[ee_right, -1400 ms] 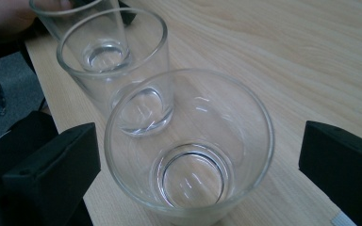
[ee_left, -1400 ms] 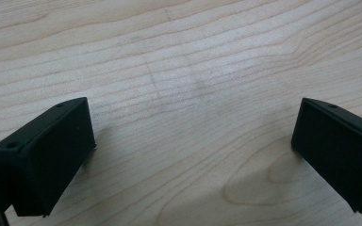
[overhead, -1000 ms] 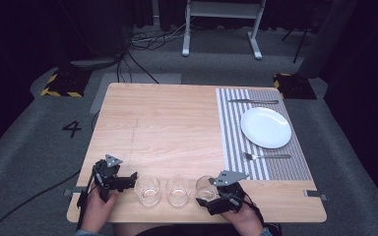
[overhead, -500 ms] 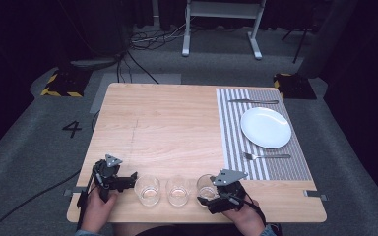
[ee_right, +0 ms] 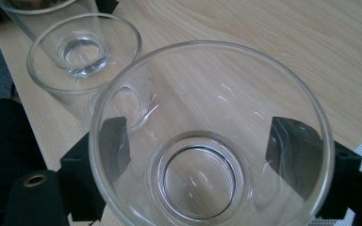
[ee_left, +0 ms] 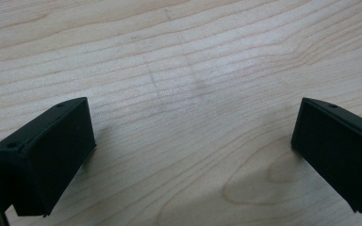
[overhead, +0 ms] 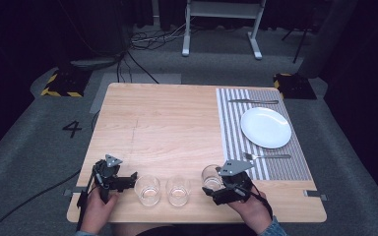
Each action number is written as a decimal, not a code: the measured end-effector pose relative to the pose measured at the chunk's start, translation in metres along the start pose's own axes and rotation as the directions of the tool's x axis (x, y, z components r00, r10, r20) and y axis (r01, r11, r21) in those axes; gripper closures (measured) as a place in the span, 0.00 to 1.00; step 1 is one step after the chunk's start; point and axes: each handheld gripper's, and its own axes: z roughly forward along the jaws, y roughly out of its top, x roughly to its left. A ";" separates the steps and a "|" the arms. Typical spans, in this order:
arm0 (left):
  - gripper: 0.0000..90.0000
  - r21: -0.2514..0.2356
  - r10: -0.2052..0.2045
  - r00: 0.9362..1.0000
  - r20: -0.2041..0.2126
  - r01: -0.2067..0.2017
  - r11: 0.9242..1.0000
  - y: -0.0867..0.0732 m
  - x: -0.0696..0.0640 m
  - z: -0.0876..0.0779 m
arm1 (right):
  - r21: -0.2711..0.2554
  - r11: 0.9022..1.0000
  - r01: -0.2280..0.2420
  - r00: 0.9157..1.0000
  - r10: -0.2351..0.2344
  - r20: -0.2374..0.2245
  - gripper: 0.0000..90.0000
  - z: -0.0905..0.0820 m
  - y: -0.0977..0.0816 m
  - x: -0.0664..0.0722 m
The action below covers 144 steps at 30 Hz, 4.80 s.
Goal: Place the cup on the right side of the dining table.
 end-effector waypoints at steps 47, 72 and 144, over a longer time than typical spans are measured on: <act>0.00 0.002 0.005 1.000 0.004 -0.005 1.000 -0.001 0.000 -0.001 | -0.036 0.996 -0.083 0.981 0.088 0.174 0.22 -0.037 0.080 -0.130; 0.00 0.002 0.005 1.000 0.004 -0.005 1.000 -0.001 0.000 -0.001 | -0.019 0.979 -0.202 0.935 0.199 0.293 0.22 -0.003 0.125 -0.217; 0.00 0.004 0.006 1.000 0.004 -0.006 1.000 -0.001 0.000 -0.001 | 0.077 0.887 -0.456 0.824 0.388 0.412 0.16 0.105 0.076 -0.313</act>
